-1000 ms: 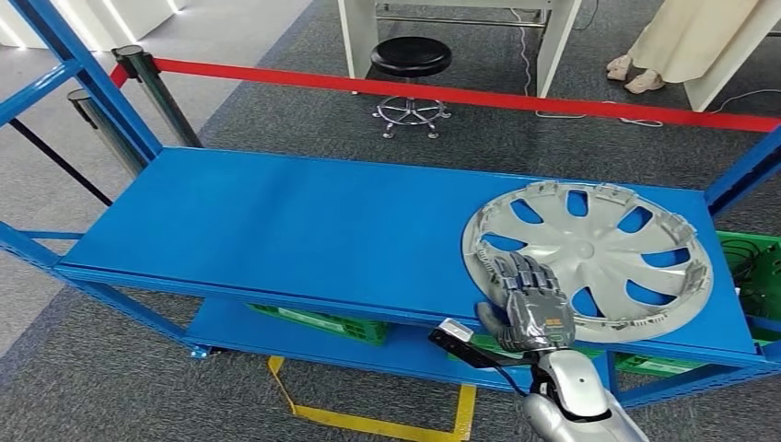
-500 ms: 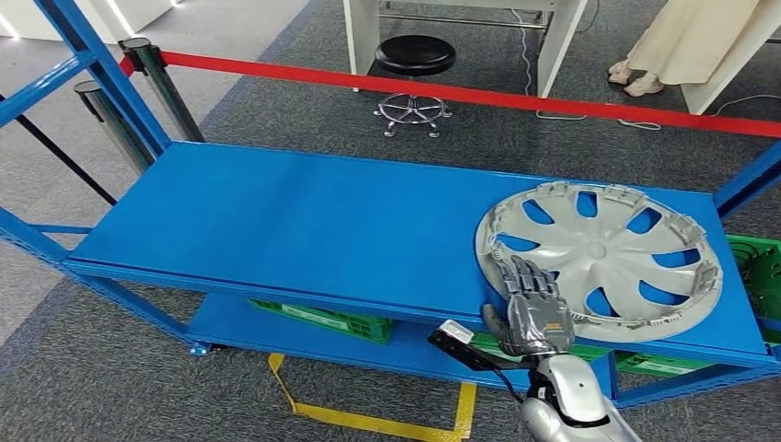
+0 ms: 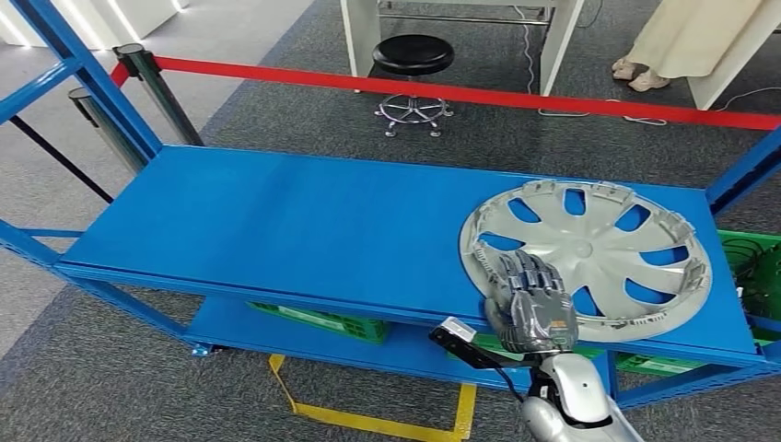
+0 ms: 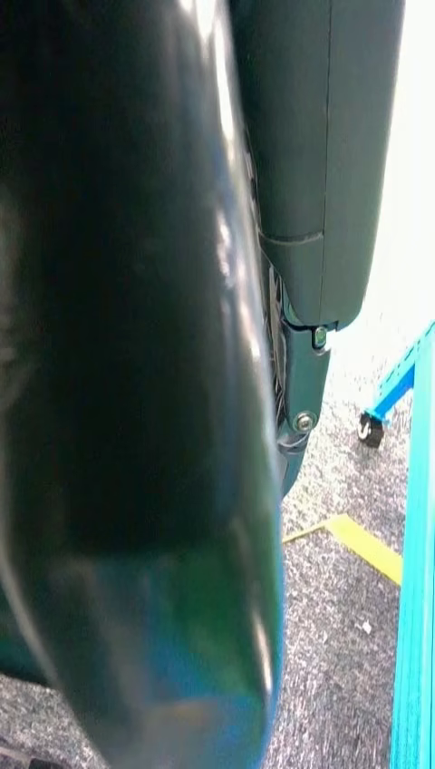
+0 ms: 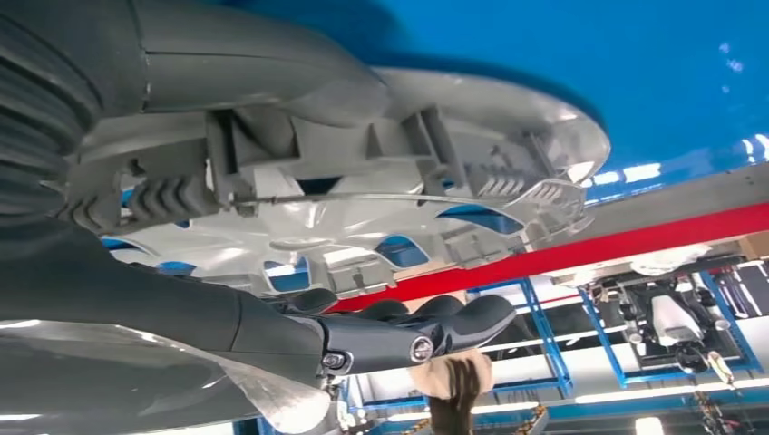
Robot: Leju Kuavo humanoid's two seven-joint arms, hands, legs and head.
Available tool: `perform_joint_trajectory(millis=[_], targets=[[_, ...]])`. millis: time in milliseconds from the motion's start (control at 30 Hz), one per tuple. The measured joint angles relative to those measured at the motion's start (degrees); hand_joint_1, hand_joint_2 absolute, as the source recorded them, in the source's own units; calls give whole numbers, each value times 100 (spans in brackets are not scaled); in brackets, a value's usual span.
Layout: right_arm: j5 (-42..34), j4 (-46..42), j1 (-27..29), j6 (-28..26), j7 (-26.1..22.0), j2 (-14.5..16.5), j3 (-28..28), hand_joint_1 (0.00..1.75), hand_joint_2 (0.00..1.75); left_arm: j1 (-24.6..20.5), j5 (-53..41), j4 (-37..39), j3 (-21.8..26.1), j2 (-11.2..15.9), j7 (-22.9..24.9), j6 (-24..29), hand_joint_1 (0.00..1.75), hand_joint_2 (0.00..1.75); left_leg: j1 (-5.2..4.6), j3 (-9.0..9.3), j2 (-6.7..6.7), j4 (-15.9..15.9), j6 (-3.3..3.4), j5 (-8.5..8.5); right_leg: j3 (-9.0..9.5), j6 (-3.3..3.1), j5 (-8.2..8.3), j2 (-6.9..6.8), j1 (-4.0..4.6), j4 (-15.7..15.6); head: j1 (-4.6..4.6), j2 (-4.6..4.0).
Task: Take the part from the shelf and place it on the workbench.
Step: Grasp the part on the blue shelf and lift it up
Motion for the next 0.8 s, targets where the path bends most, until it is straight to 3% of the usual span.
perform_joint_trajectory(millis=[67, 100, 133, 233, 300, 400, 467, 533, 600, 633, 733, 800], targets=[[-56, -12, -1, 37, 20, 0, -2, 0, 175, 2, -4, 0, 7, 1, 4, -4, 0, 0, 0, -308, 0, 653, 0, -228, 2, -20, -6, -8, 16, 1, 0, 0], [-78, -13, -1, 59, 28, 0, -3, 0, 175, 2, -7, 0, 10, 1, 7, -5, 0, 0, -2, -355, 0, 740, 17, -197, 6, -25, -9, -7, 26, 1, 0, 0], [-93, -13, -2, 76, 32, 0, -4, 0, 175, 2, -11, 0, 14, 1, 8, -6, 0, 0, -8, -295, 0, 597, 47, -54, 13, -28, -11, -2, 35, 1, 0, 0], [-154, -13, -8, 90, 43, 2, -7, 0, 175, 4, -22, 0, 28, 4, 11, -5, 0, 0, -54, 176, -4, -456, 177, 479, 25, -28, -21, 12, 61, 4, 3, 0], [-231, -14, -1, 80, 49, 5, -11, 0, 175, 8, -19, 0, 40, 7, 20, -2, 0, 0, -84, 308, -6, -793, 214, 536, -3, 0, -19, 7, 70, 6, 5, 0], [-400, -55, 27, 69, 50, 23, -27, 0, 175, 12, 2, 0, 61, -2, 35, 22, 0, 0, -64, 334, -5, -900, 239, 558, -37, 81, -55, -3, 62, 24, 10, 0], [-476, -90, 49, 58, 60, 30, -42, 0, 175, 12, 9, -1, 70, -12, 41, 32, 0, 0, -32, 362, 3, -959, 270, 589, -188, 132, -270, 0, 58, 331, 26, 0], [-526, -98, 96, 58, 77, 31, -49, 0, 175, 16, 14, -1, 79, -11, 57, 27, 0, 0, -31, 360, 6, -961, 283, 589, -511, 171, -596, 1, 44, 1014, 38, 0], [-573, -98, 151, 88, 98, 31, -52, 0, 175, 19, 17, 0, 90, -10, 79, 16, 0, 0, -29, 359, 5, -955, 287, 584, -739, 201, -686, -1, 27, 1461, 37, 0], [-593, -99, 163, 115, 110, 31, -52, 0, 175, 19, 20, 0, 95, -10, 86, 11, 0, 0, -26, 361, 4, -949, 285, 580, -711, 212, -571, -2, 20, 1385, 38, 0], [-667, -101, 149, 230, 155, 31, -67, 0, 175, 18, 26, -1, 115, -11, 91, 1, 0, 0, -25, 358, -1, -900, 231, 544, -221, 225, -71, -7, 0, 371, 43, 0], [-705, -104, 137, 309, 181, 33, -77, 0, 175, 19, 29, 0, 139, -9, 93, -2, 0, 0, -45, 335, -2, -864, 175, 528, -37, 182, -17, 3, 7, 30, 35, 0]])
